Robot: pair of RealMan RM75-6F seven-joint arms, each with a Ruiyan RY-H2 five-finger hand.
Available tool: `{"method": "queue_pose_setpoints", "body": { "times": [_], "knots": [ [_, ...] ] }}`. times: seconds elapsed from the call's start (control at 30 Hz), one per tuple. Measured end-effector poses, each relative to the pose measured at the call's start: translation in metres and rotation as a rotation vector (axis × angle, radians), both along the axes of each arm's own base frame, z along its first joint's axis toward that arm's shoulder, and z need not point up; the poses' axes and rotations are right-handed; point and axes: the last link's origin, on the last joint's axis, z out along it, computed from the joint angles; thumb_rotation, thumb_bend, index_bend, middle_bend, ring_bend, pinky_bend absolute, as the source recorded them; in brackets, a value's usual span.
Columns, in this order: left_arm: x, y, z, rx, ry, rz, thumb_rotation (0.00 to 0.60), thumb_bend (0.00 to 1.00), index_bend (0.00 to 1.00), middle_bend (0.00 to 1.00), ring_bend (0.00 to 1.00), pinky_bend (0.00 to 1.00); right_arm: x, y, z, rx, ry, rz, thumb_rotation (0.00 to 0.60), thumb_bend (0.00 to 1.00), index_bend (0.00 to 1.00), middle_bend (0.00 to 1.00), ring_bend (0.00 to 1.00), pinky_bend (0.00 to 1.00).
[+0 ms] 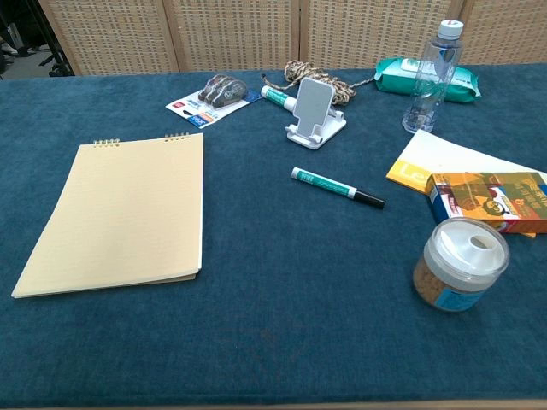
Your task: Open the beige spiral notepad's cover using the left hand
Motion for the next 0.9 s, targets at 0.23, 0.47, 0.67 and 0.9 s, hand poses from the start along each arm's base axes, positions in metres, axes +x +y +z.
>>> {"method": "queue_pose_setpoints", "body": {
  "times": [0.23, 0.47, 0.67, 0.9],
  "knots": [
    [0.001, 0.003, -0.006, -0.015, 0.014, -0.031, 0.6, 0.0, 0.0, 0.0, 0.0, 0.0, 0.0, 0.001, -0.001, 0.005, -0.002, 0.002, 0.6, 0.0, 0.0, 0.0, 0.0, 0.0],
    [-0.006, 0.013, -0.023, -0.109, 0.004, -0.117, 0.6, 0.0, 0.0, 0.0, 0.0, 0.0, -0.001, 0.001, -0.001, 0.001, -0.001, -0.007, 0.6, 0.0, 0.0, 0.0, 0.0, 0.0],
    [-0.021, 0.019, -0.053, -0.241, -0.001, -0.205, 0.6, 0.02, 0.08, 0.0, 0.0, 0.0, -0.001, 0.0, 0.0, -0.007, -0.001, -0.015, 0.6, 0.0, 0.0, 0.0, 0.0, 0.0],
    [-0.025, 0.019, -0.092, -0.362, -0.022, -0.282, 0.6, 0.12, 0.14, 0.0, 0.0, 0.0, -0.002, -0.001, 0.0, -0.004, -0.004, -0.021, 0.6, 0.0, 0.0, 0.0, 0.0, 0.0]
  ]
}}
